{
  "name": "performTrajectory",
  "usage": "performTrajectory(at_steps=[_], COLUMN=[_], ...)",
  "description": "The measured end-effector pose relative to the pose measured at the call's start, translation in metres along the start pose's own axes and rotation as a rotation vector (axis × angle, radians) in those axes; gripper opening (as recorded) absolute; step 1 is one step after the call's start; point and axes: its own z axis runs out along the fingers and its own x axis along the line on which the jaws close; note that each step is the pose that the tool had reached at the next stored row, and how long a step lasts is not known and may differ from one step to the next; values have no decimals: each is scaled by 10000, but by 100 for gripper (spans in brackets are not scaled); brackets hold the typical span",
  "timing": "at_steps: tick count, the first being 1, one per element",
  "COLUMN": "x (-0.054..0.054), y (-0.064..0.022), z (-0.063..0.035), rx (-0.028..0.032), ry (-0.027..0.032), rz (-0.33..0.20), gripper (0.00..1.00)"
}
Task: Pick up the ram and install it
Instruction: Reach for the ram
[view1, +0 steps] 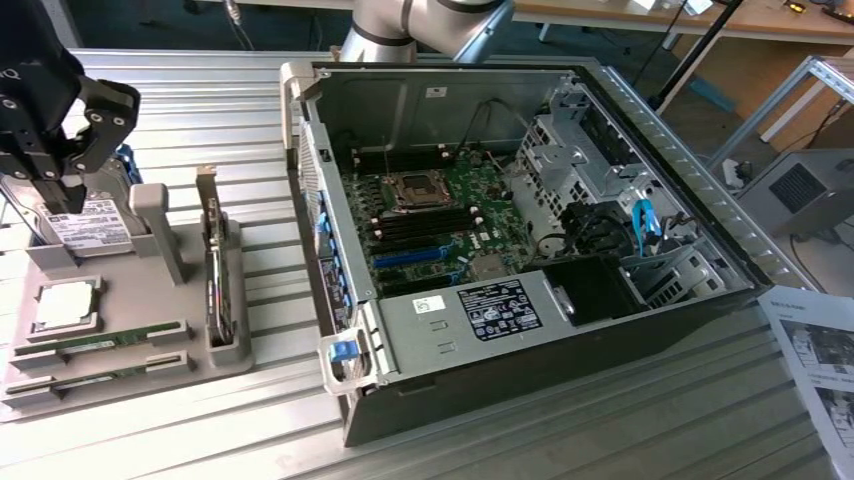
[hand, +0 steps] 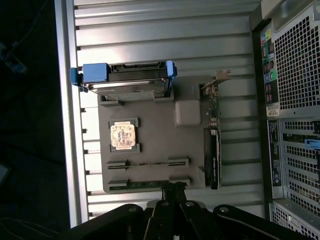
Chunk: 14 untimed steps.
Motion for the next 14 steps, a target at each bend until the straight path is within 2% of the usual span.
performTrajectory(at_steps=[3, 10, 14], x=[3, 2, -2], y=[-42, -52, -108], z=[-2, 4, 69], rx=[0, 0, 1], ry=[0, 0, 20], rz=[0, 0, 1], gripper=[11, 11, 11])
